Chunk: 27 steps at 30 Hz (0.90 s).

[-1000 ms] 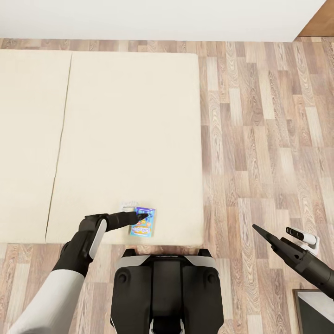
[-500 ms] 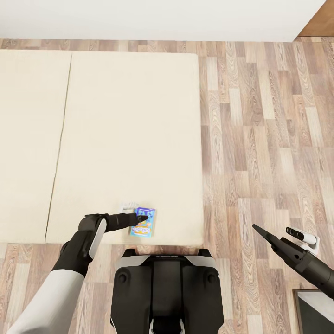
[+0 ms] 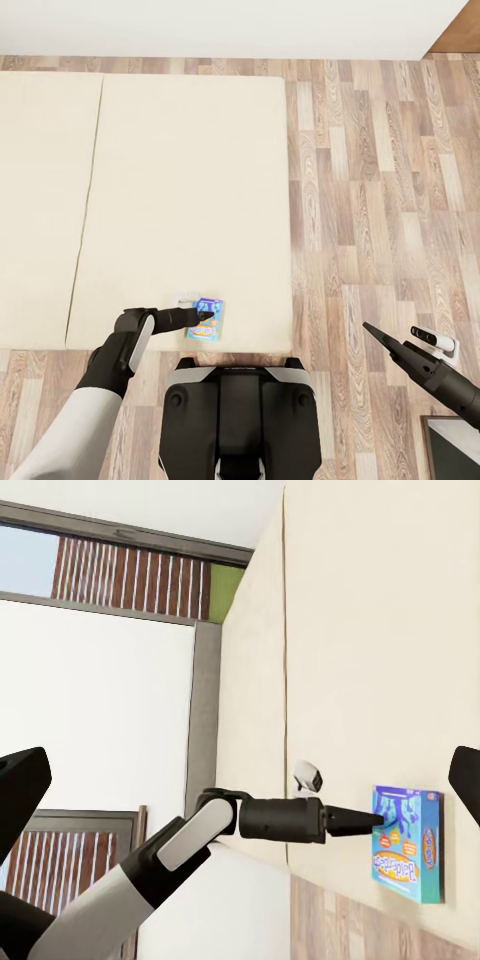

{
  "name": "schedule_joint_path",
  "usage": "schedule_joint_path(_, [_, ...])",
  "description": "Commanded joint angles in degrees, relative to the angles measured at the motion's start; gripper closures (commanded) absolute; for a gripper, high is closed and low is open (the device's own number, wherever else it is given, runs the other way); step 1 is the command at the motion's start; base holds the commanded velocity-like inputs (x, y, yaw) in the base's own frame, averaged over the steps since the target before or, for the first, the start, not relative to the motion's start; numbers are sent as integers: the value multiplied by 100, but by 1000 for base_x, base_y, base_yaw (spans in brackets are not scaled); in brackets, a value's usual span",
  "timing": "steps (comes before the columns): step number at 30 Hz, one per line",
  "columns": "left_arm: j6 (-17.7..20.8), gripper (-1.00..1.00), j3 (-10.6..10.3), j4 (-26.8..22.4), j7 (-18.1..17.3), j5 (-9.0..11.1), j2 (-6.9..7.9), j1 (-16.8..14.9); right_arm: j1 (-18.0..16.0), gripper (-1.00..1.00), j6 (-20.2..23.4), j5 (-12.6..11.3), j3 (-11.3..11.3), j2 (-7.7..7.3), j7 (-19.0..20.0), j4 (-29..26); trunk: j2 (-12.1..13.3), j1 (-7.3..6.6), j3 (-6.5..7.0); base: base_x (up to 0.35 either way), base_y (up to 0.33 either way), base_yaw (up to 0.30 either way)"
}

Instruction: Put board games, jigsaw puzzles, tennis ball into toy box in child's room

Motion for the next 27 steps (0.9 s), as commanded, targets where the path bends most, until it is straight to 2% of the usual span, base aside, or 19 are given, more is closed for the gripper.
schedule_joint_path(1, [51,-100,16,-1,12,51,-4,0,-1,-100,50,-18,-1,-1,8,0,-9,3,-5,0,0,0])
schedule_joint_path(19, [64,-100,9,11,15,54,-14,7,-1,-100,51,-19,-1,-1,9,0,-9,3,-5,0,0,0])
schedule_joint_path(22, [252,-100,5,10,38,52,-30,7,-2,-100,51,-15,-1,5,8,0,-9,3,-5,0,0,0])
schedule_joint_path(27, [330,-100,10,30,43,48,-4,6,-1,-100,49,-11,0,14,7,0,-9,3,-5,0,0,0])
